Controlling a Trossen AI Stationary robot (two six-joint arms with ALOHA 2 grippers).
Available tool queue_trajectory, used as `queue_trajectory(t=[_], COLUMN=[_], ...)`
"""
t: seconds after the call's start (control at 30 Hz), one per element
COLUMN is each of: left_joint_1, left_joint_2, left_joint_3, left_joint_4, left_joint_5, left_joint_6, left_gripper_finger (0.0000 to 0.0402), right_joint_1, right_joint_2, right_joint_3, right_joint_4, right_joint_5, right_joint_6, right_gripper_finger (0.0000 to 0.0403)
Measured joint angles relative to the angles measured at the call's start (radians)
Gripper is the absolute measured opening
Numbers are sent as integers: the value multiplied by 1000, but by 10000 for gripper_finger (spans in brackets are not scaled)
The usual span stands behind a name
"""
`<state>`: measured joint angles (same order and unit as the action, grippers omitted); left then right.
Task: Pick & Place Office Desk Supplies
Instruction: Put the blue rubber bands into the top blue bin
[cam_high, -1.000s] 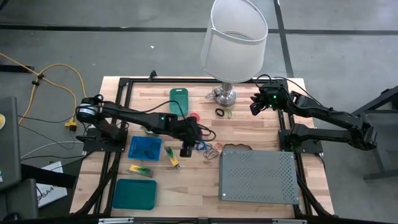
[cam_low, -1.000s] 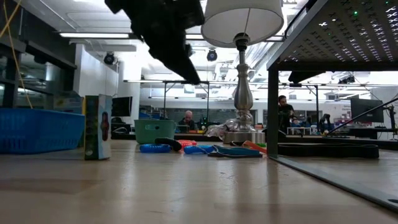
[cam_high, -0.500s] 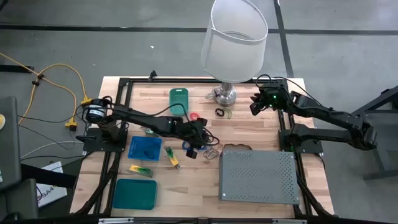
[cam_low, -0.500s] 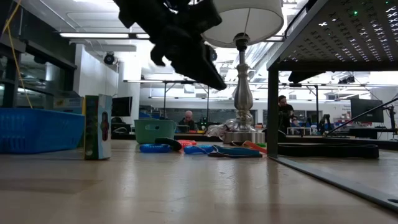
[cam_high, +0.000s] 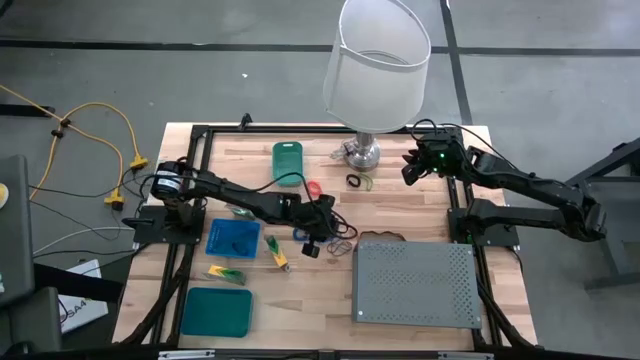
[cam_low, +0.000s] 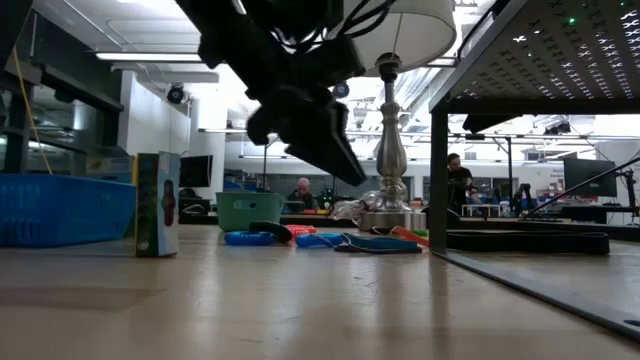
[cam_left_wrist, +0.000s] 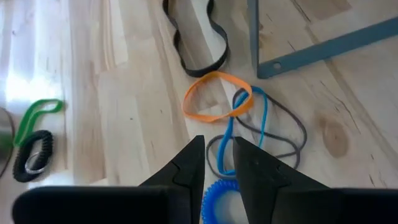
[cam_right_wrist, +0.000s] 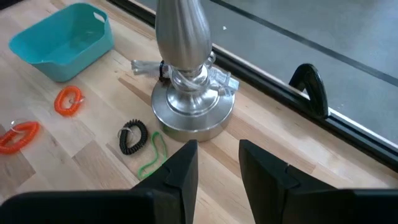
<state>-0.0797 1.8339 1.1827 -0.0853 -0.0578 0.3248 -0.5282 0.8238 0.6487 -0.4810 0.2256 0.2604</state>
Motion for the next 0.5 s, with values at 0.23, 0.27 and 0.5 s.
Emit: queue_trajectory(t=[0.23,0.27,0.5], left_joint_1=[-2,-2,-10], left_joint_2=[27,27,27], left_joint_3=[0,0,0], left_joint_4=[16,20,22], left_joint_5=[3,3,4], left_joint_6=[-6,-8,-97], left_gripper_finger=[79,79,79], right_joint_1=[0,0,0], right_joint_2=[0,0,0], right_joint_3=[0,0,0], right_joint_4=[3,0,0], right_joint_5=[0,0,0], right_joint_6=[0,0,0], right_gripper_finger=[105,105,105])
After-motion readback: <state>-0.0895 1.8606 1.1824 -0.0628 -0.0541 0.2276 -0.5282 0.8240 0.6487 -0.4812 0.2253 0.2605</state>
